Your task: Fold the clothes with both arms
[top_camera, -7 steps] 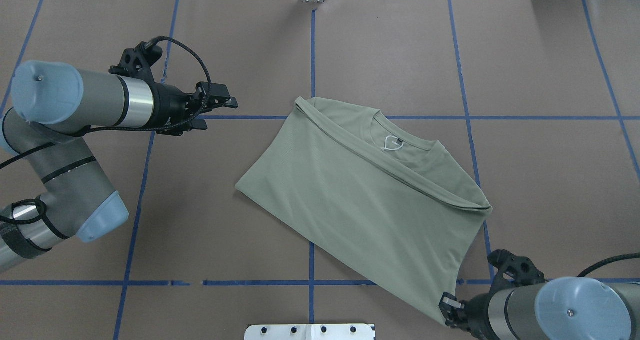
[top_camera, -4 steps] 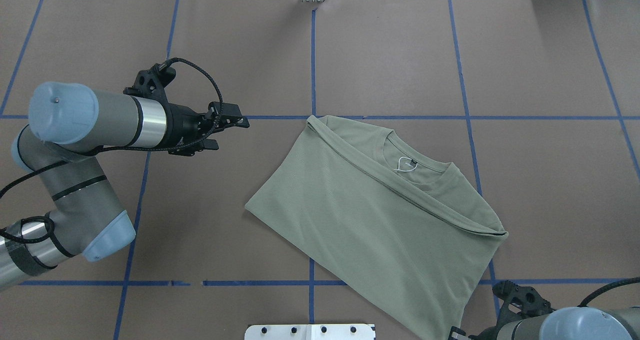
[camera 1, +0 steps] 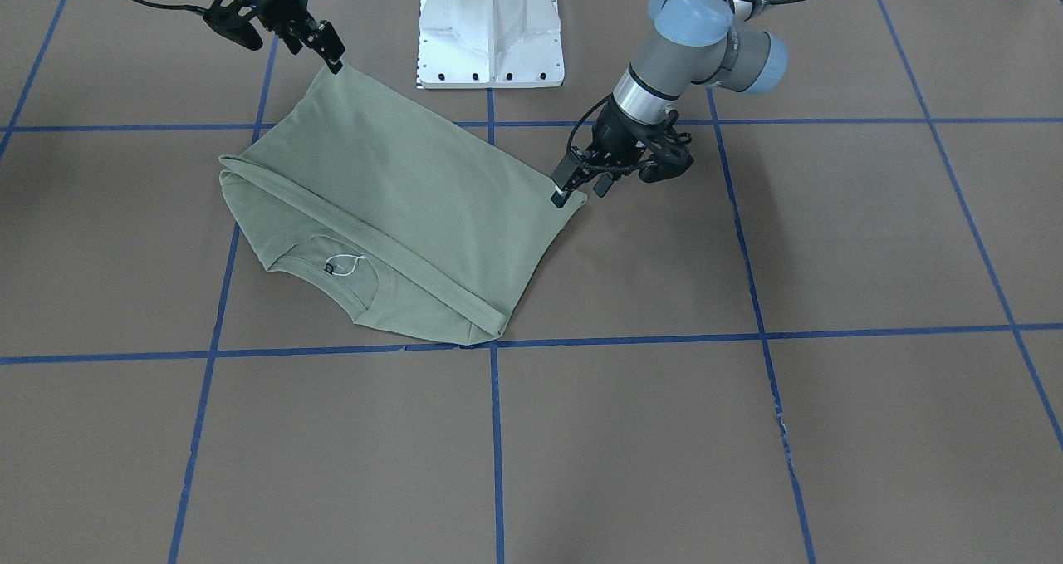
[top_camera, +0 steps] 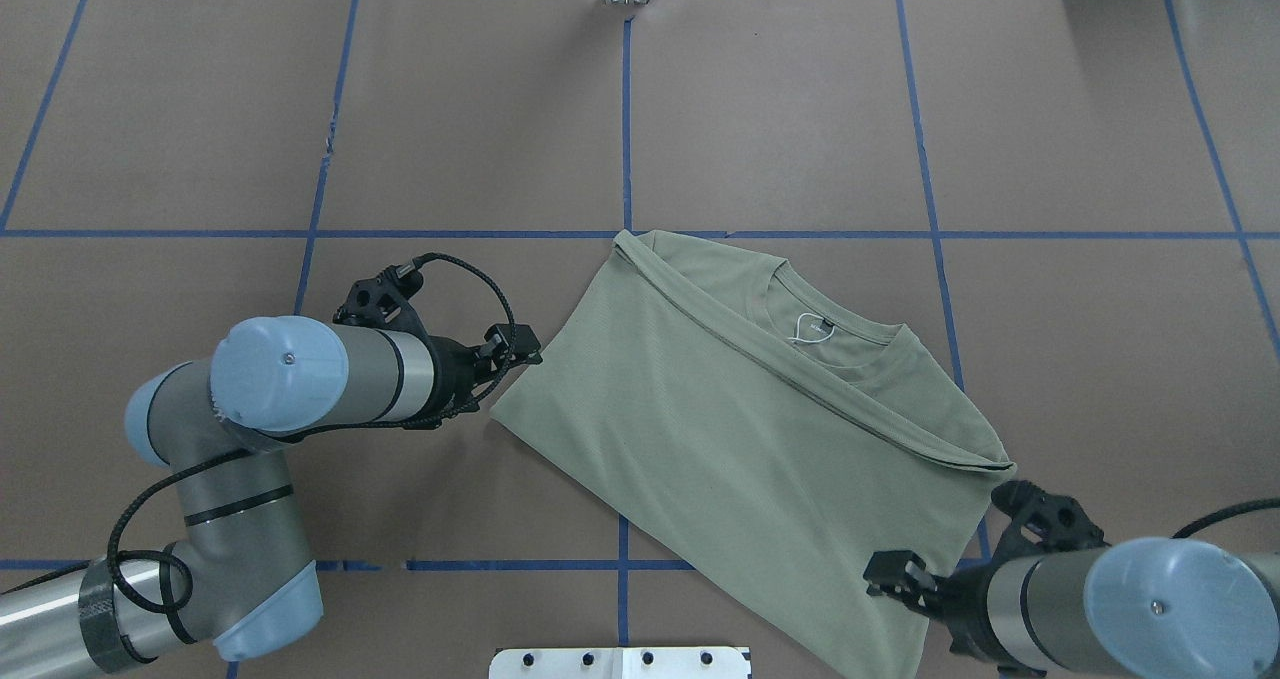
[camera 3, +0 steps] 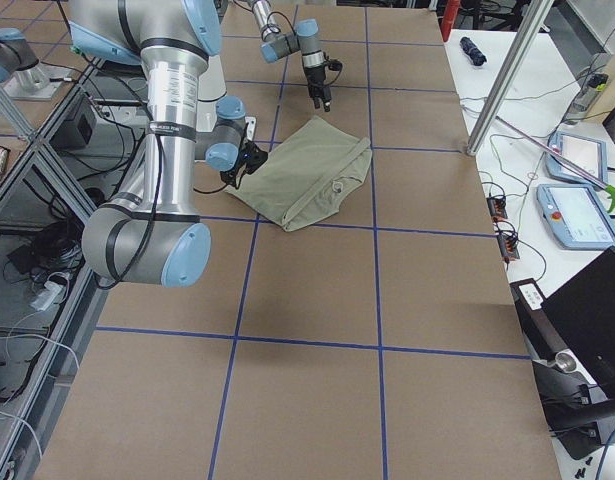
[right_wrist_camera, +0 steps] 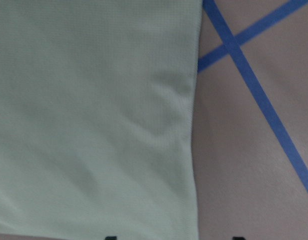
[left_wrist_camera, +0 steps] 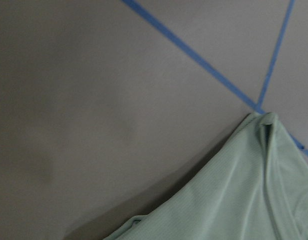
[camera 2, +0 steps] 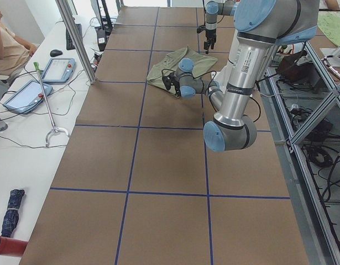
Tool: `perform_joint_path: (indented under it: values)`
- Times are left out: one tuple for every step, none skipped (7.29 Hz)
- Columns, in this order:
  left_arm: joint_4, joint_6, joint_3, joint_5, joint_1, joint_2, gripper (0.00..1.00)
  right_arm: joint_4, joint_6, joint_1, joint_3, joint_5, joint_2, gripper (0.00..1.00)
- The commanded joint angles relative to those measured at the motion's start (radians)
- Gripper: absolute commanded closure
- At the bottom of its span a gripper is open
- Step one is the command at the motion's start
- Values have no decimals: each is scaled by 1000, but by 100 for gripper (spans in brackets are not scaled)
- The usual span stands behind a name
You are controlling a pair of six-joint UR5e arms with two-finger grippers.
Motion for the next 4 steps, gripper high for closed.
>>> perform_joint_path:
  values:
    - [93, -5, 0, 25, 29, -6, 12, 0, -38, 149, -78, 1, 95, 0]
    - [95, -7, 0, 25, 32, -8, 23, -2, -43, 160, -98, 1, 124, 0]
    - [95, -7, 1, 25, 32, -8, 34, -2, -43, 162, -103, 3, 125, 0]
    - [95, -7, 1, 26, 34, -5, 46, -2, -43, 160, -103, 6, 126, 0]
